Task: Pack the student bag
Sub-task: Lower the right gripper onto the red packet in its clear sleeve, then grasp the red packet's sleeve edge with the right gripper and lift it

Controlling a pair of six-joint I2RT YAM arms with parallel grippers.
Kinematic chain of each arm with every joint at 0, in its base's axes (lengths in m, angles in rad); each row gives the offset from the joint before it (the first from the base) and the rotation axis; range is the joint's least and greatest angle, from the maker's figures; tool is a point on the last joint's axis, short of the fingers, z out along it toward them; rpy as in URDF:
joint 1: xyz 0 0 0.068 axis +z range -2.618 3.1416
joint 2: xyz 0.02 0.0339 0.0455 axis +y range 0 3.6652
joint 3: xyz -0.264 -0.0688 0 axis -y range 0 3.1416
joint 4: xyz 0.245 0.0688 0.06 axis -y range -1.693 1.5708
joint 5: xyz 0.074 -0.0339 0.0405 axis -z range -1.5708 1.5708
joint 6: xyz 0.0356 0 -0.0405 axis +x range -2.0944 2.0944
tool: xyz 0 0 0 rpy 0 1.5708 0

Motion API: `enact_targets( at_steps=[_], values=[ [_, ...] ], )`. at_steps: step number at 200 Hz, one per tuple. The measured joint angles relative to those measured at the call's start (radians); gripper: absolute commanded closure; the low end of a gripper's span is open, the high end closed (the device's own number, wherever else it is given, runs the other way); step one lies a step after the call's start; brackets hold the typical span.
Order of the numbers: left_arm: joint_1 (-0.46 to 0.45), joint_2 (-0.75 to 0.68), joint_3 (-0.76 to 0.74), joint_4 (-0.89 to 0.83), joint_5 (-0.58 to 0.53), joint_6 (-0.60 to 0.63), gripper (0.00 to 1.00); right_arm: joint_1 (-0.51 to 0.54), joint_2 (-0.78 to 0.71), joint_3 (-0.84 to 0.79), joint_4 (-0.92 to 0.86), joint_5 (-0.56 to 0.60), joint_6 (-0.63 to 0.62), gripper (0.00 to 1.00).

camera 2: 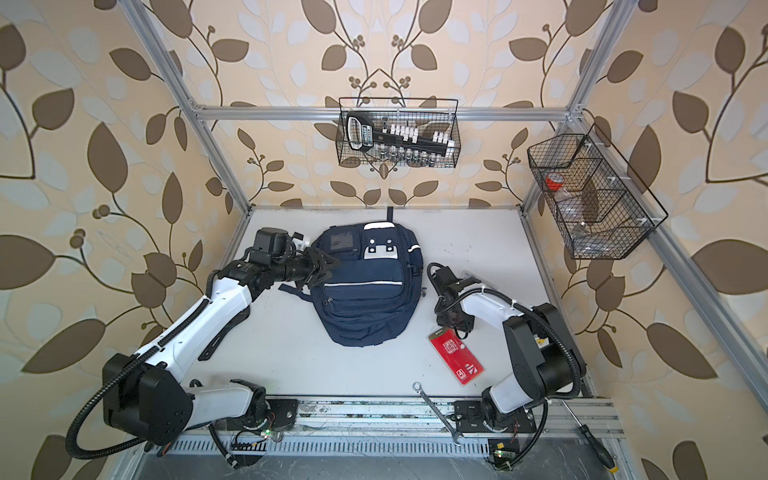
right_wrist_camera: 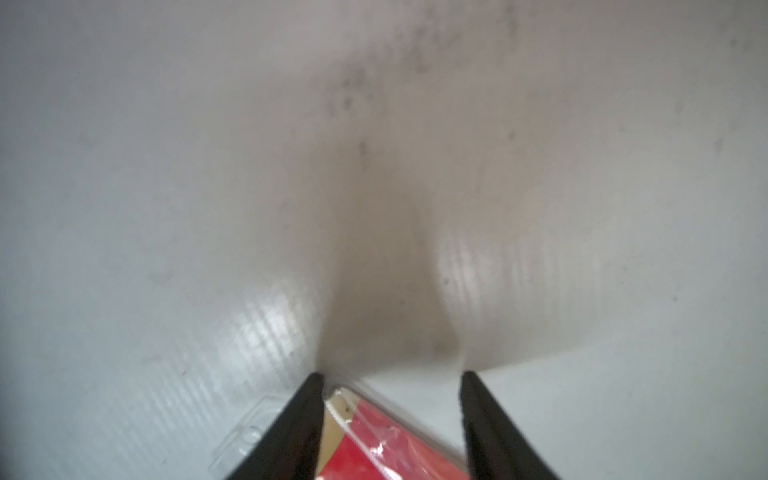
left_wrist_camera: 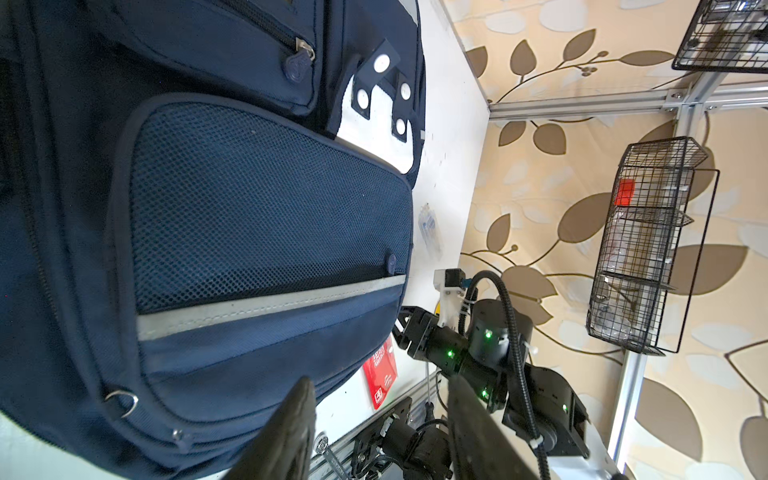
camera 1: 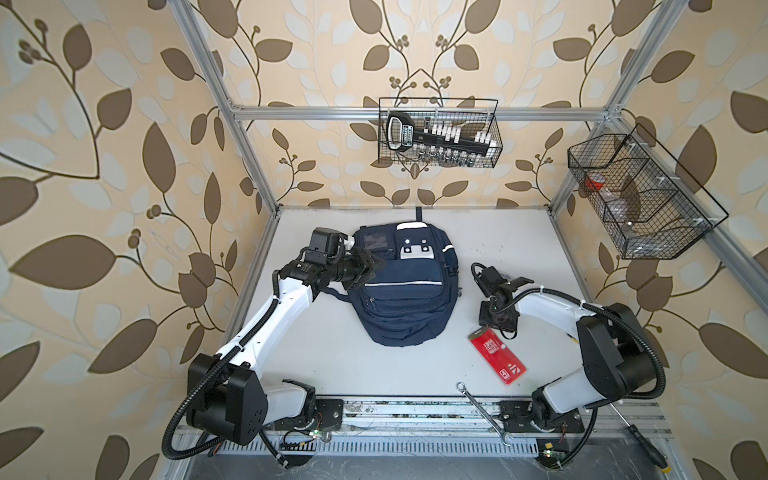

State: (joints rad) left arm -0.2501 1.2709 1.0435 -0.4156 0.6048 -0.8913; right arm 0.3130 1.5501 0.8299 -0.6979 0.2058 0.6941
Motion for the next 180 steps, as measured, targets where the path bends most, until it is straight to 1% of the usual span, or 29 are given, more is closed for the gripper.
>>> enact_targets(
  at_steps=[26,43,48,66,91,119,136,180],
  values=[
    [0.0,0.0,0.0,0.0,0.002,0.0,0.49,-0.119,0.011,0.026,0.014,-0.022,-0.014,0.69],
    [0.0,0.0,0.0,0.0,0.007,0.0,0.49,-0.15,0.011,0.051,0.016,-0.043,-0.026,0.62],
    [0.0,0.0,0.0,0.0,0.009,0.0,0.49,-0.151,0.01,0.055,0.019,-0.05,-0.031,0.6],
    [0.0,0.002,0.0,0.001,0.017,0.0,0.49,-0.15,-0.007,0.05,0.024,-0.085,-0.041,0.58],
    [0.0,0.013,0.0,0.003,0.024,0.0,0.51,-0.147,-0.099,-0.007,0.018,-0.129,-0.04,0.58],
    [0.0,0.027,0.0,0.016,0.032,-0.002,0.51,-0.126,-0.183,-0.08,-0.002,-0.143,-0.022,0.63],
    [-0.001,0.028,0.0,0.026,0.043,-0.003,0.51,-0.122,-0.189,-0.103,-0.01,-0.148,-0.018,0.7],
    [-0.013,0.027,0.0,0.046,0.061,-0.006,0.51,-0.097,-0.153,-0.106,-0.011,-0.156,-0.018,0.71]
  ],
)
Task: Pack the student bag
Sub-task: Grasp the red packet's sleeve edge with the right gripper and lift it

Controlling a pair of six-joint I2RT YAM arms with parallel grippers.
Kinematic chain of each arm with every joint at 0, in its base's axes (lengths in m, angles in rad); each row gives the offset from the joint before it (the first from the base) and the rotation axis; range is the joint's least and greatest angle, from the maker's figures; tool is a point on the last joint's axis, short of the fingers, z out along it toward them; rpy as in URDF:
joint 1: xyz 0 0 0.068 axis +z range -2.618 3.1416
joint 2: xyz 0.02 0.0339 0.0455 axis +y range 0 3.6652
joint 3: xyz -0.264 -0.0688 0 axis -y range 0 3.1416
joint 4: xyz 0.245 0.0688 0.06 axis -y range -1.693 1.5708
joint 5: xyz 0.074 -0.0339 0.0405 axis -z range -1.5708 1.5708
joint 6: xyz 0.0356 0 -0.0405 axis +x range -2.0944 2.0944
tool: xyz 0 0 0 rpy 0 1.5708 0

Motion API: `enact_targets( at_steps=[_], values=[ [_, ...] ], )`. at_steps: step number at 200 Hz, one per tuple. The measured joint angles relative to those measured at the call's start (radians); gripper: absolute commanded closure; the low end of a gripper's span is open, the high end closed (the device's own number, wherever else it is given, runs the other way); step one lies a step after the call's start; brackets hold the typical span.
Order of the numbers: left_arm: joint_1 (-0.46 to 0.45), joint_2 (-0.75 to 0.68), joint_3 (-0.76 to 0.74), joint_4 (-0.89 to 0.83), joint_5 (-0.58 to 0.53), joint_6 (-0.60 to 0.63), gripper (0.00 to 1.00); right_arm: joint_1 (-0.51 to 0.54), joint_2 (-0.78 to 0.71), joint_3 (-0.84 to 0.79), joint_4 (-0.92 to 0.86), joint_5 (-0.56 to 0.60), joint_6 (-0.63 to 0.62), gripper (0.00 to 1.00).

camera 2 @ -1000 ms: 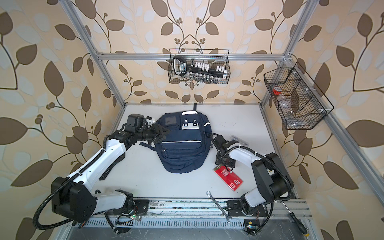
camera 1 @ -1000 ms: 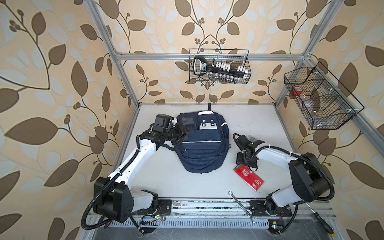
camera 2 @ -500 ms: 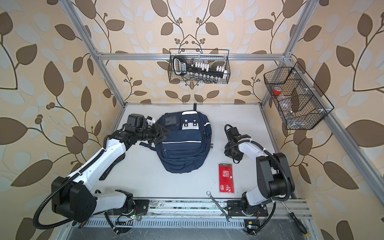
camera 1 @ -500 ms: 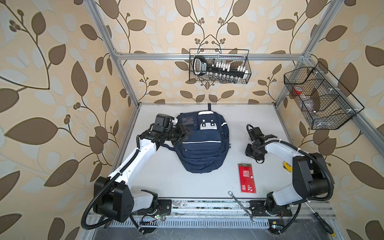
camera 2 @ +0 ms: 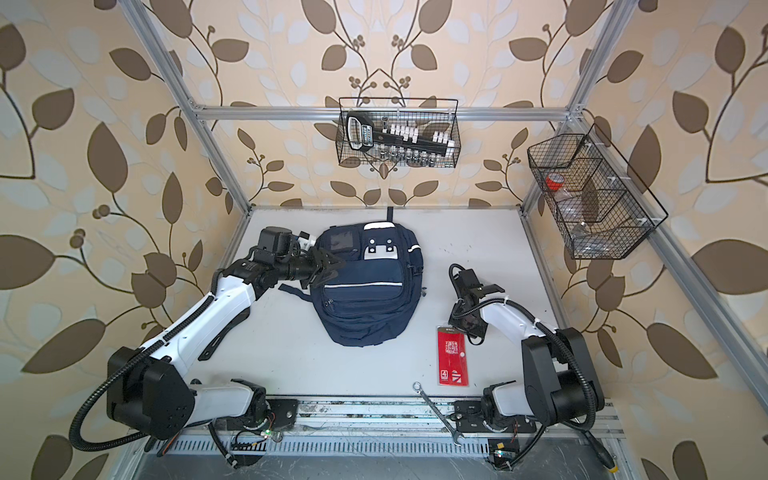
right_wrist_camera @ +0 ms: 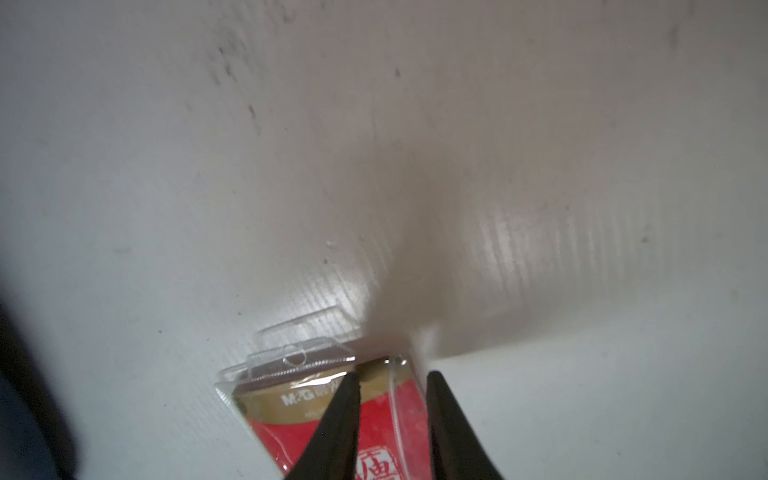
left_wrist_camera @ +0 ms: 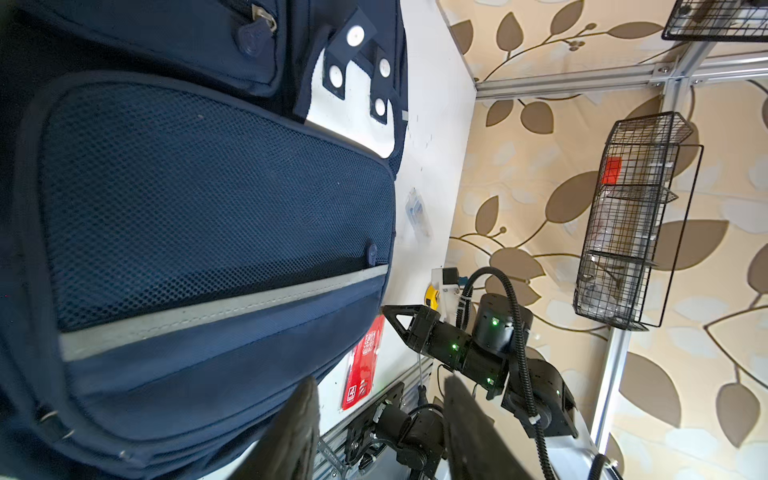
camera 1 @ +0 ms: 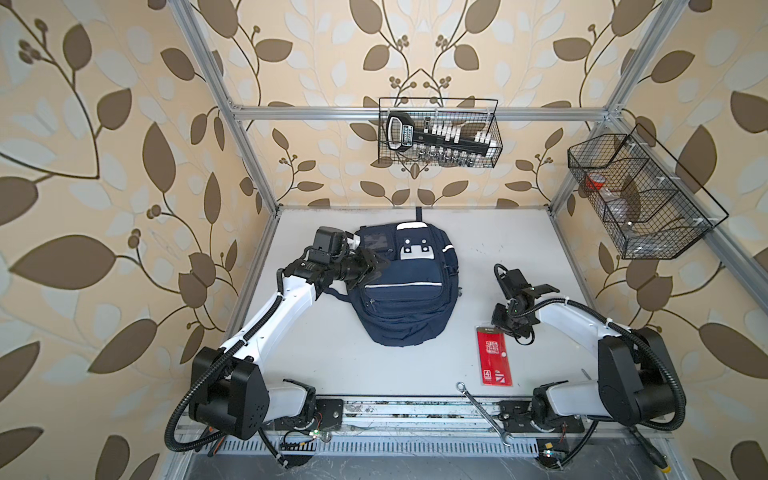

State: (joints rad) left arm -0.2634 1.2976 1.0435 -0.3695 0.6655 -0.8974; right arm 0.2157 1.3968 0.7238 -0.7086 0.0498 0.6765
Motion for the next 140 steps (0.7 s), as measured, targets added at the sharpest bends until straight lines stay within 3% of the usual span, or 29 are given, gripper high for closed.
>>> enact_targets(
  at_steps=[30,72,111,140],
  values=[
    [0.0,-0.006,0.0,0.002,0.009,-0.001,0.51,0.004,0.002,-0.012,0.008,-0.001,0.006,0.76],
    [0.0,-0.007,0.0,0.007,0.014,-0.003,0.51,0.005,0.007,-0.034,0.013,0.017,0.027,1.0],
    [0.0,-0.007,0.0,0.008,0.016,-0.003,0.51,0.004,0.009,-0.031,0.014,0.024,0.033,1.0],
    [0.0,-0.007,0.0,0.022,0.032,-0.015,0.45,0.008,-0.005,-0.009,0.006,0.028,0.029,1.0]
  ],
)
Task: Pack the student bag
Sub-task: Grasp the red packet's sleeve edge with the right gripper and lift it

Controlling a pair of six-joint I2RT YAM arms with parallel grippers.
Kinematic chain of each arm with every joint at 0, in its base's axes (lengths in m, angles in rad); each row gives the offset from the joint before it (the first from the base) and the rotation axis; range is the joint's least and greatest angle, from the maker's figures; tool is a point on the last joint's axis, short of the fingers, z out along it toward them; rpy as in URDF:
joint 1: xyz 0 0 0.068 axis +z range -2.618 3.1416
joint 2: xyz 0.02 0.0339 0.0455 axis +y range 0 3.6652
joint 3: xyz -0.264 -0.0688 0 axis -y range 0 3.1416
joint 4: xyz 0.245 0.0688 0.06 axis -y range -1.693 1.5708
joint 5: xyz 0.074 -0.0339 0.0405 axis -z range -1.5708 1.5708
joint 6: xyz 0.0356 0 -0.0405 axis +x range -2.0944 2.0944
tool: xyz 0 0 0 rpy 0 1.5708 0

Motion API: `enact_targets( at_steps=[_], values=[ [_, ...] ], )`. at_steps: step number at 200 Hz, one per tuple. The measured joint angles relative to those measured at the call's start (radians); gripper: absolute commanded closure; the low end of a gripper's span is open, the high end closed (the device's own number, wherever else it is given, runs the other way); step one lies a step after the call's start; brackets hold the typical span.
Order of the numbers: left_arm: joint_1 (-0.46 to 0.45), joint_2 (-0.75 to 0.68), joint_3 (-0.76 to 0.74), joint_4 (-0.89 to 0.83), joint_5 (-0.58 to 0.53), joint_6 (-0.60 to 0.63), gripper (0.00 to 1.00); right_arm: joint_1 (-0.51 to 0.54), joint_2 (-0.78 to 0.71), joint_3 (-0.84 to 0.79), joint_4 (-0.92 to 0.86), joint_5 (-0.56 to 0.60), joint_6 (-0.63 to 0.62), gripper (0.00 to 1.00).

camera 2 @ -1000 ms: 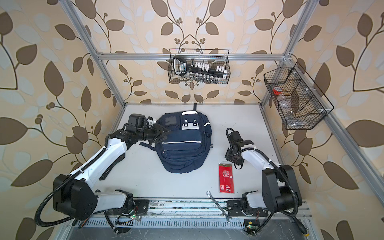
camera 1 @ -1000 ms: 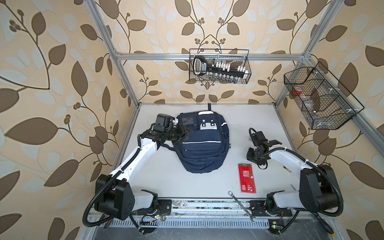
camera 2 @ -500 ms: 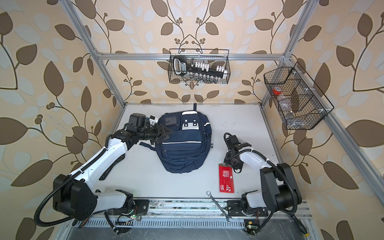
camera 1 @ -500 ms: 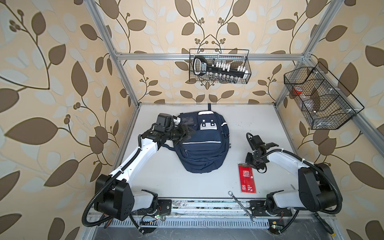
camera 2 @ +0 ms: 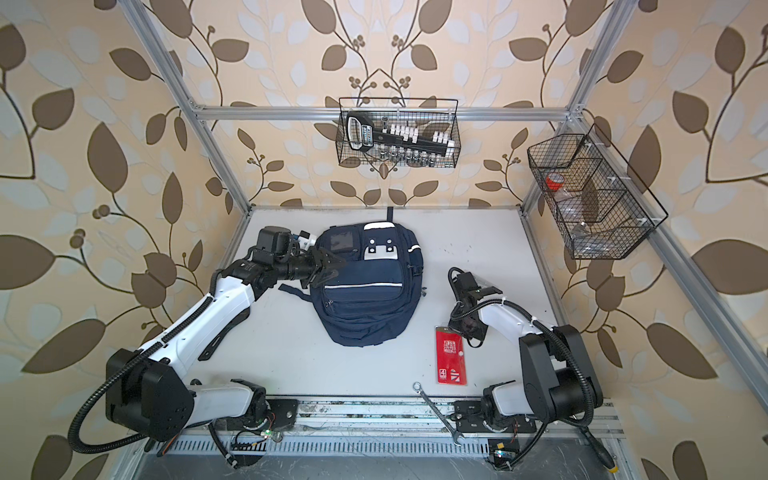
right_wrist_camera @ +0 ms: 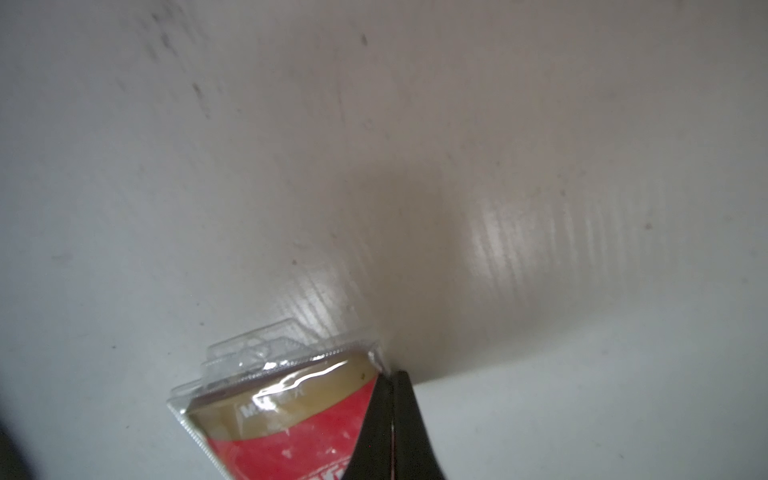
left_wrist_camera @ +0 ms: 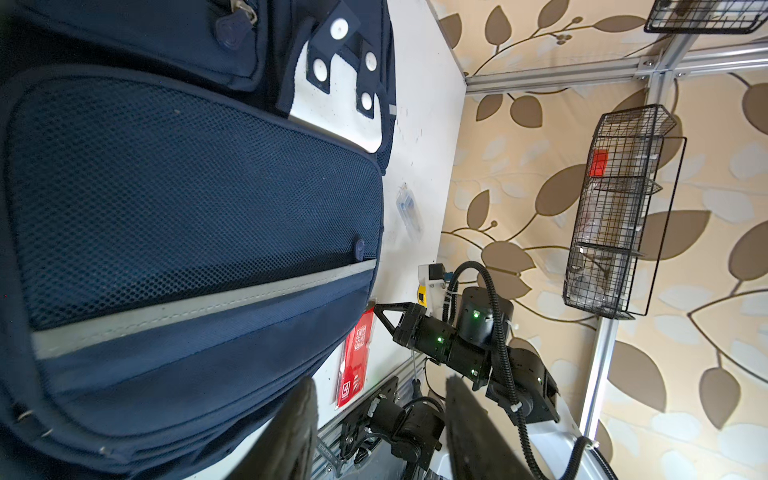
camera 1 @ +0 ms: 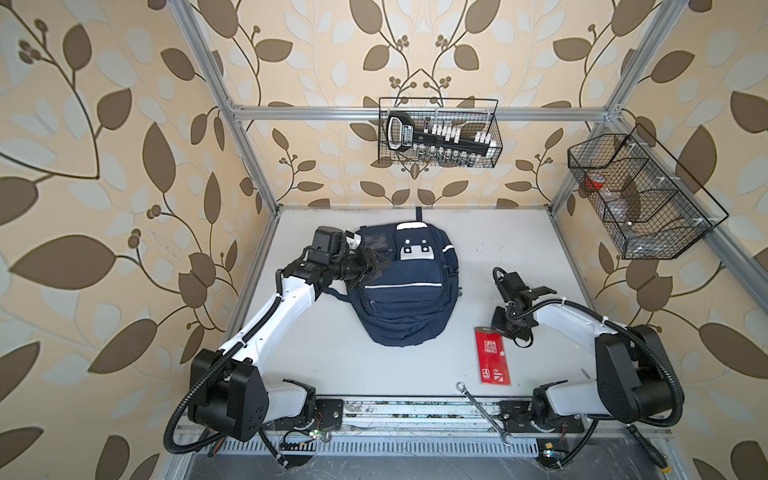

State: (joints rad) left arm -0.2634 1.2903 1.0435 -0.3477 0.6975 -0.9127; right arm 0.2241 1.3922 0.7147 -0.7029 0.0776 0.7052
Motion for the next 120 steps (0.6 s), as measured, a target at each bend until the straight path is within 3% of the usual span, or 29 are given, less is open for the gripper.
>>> enact_targets(
  at_steps=[42,85,101,120],
  values=[
    [-0.037,0.0,0.0,0.142,0.065,-0.052,0.35,0.063,-0.138,0.171,-0.023,0.016,-0.016,1.0],
    [-0.216,0.0,-0.011,0.382,0.096,-0.085,0.28,0.135,-0.264,0.362,-0.01,-0.023,-0.014,1.0],
    [-0.253,0.0,-0.041,0.489,0.107,-0.118,0.13,0.18,-0.28,0.43,0.016,-0.046,-0.014,1.0],
    [-0.253,0.007,-0.08,0.616,0.111,-0.169,0.12,0.229,-0.282,0.506,0.054,-0.083,-0.013,1.0]
  ],
)
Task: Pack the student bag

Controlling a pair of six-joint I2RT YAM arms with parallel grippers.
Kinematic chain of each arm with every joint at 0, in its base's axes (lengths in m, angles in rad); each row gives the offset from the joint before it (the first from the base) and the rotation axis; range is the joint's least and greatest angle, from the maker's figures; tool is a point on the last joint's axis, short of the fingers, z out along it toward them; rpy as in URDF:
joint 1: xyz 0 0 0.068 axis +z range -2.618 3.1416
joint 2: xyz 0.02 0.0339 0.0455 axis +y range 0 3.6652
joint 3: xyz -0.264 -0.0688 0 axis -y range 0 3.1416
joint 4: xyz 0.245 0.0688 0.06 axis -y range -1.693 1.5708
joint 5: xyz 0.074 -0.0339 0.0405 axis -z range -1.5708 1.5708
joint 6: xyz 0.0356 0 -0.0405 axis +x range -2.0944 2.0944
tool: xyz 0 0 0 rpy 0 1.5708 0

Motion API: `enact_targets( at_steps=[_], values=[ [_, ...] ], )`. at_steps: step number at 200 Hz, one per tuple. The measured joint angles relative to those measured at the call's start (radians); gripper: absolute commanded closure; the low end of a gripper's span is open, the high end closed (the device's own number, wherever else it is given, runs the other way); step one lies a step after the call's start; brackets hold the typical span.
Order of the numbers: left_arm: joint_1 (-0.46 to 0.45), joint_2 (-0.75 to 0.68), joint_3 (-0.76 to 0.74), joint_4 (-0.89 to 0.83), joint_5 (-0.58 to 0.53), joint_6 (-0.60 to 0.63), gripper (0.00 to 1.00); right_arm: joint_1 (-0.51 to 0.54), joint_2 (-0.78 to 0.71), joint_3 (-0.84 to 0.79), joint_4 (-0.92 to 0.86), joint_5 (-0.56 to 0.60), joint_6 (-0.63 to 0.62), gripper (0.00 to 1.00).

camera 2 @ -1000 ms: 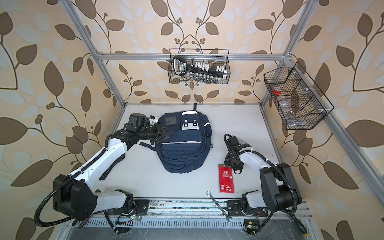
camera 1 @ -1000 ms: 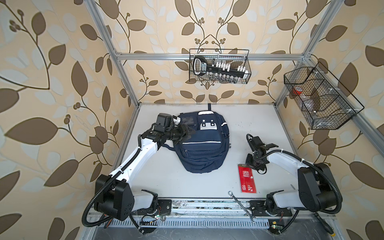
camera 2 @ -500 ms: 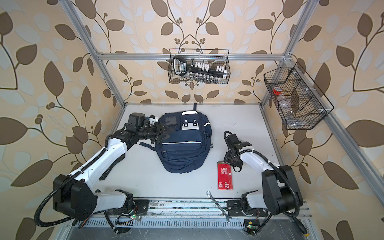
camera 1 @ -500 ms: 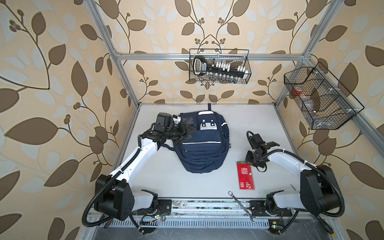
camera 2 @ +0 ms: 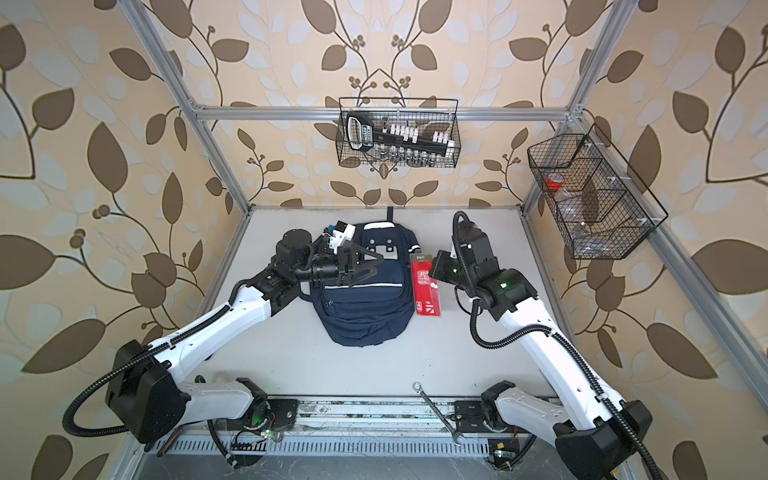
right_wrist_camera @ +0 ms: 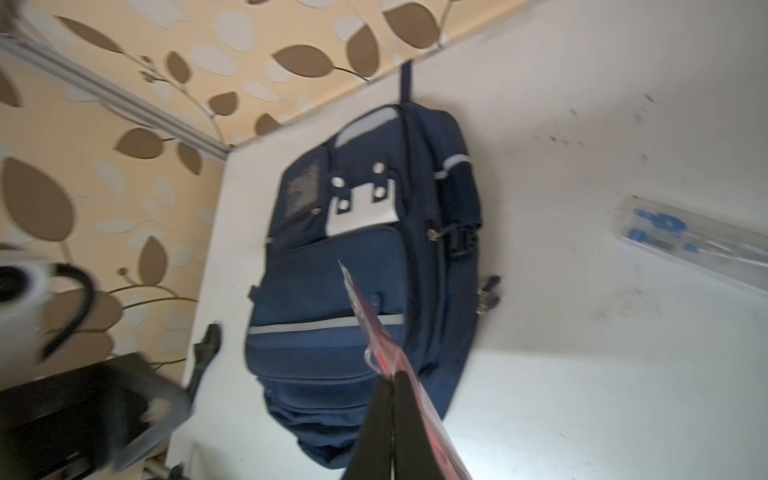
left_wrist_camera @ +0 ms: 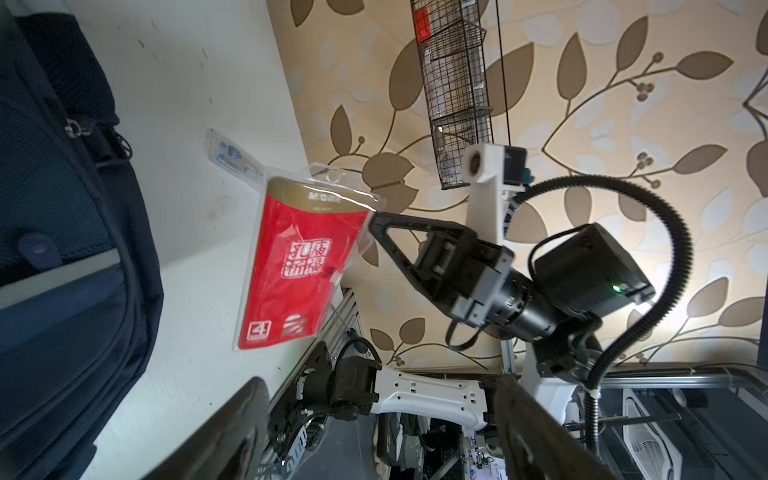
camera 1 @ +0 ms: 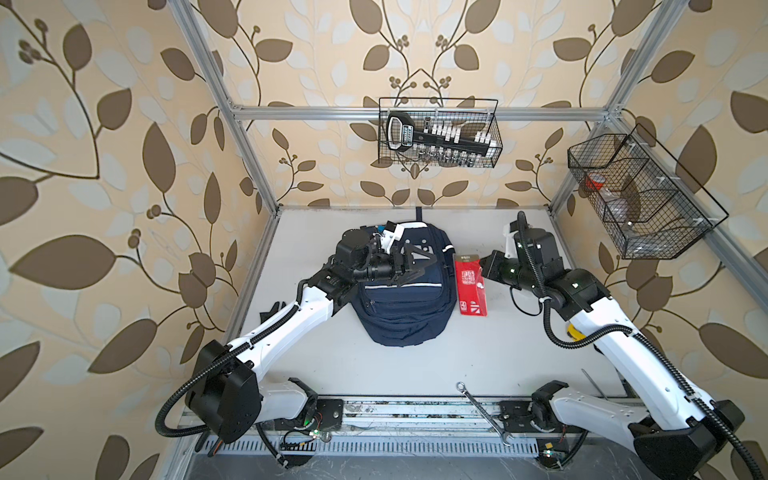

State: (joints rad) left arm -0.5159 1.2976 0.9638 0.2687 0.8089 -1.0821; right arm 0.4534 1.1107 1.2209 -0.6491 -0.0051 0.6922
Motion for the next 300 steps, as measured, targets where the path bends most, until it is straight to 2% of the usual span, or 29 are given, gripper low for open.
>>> enact_targets(
  at_steps=[40,82,121,157,167,198,208,213,221,227,245,257,282,300],
  values=[
    [0.0,0.02,-0.008,0.184,0.001,-0.04,0.12,0.055,-0.002,0.111,0.105,-0.102,0.017,1.0],
    [0.0,0.02,-0.008,0.237,0.0,-0.018,0.15,0.082,-0.012,0.127,0.201,-0.208,0.06,1.0],
    [0.0,0.034,-0.008,0.338,0.019,-0.055,0.57,0.084,-0.012,0.125,0.249,-0.261,0.106,1.0],
    [0.001,0.053,-0.007,0.418,0.051,-0.083,0.94,0.083,-0.012,0.109,0.28,-0.261,0.135,1.0],
    [0.001,0.052,-0.005,0.433,0.054,-0.097,1.0,0.081,-0.013,0.095,0.283,-0.259,0.144,1.0],
    [0.006,0.051,-0.002,0.401,0.056,-0.079,1.0,0.08,-0.019,0.058,0.317,-0.258,0.164,1.0],
    [0.006,0.051,0.0,0.383,0.053,-0.07,1.0,0.08,-0.019,0.054,0.316,-0.256,0.167,0.77],
    [0.006,0.051,0.0,0.377,0.052,-0.069,1.0,0.08,-0.019,0.052,0.316,-0.254,0.172,0.61],
    [0.006,0.051,0.0,0.369,0.047,-0.067,1.0,0.08,-0.019,0.052,0.315,-0.252,0.169,0.42],
    [0.007,0.052,0.0,0.362,0.045,-0.068,1.0,0.08,-0.021,0.052,0.315,-0.251,0.164,0.35],
    [0.007,0.056,0.0,0.362,0.05,-0.074,1.0,0.063,-0.033,0.052,0.294,-0.26,0.127,0.29],
    [0.017,0.068,0.0,0.38,0.072,-0.093,1.0,0.004,-0.045,0.052,0.284,-0.313,0.089,0.28],
    [0.047,0.109,0.0,0.445,0.154,-0.159,1.0,-0.199,-0.078,-0.01,0.356,-0.586,0.039,0.29],
    [0.067,0.126,0.0,0.488,0.216,-0.204,1.0,-0.245,-0.101,-0.12,0.428,-0.785,0.029,0.3]
  ],
)
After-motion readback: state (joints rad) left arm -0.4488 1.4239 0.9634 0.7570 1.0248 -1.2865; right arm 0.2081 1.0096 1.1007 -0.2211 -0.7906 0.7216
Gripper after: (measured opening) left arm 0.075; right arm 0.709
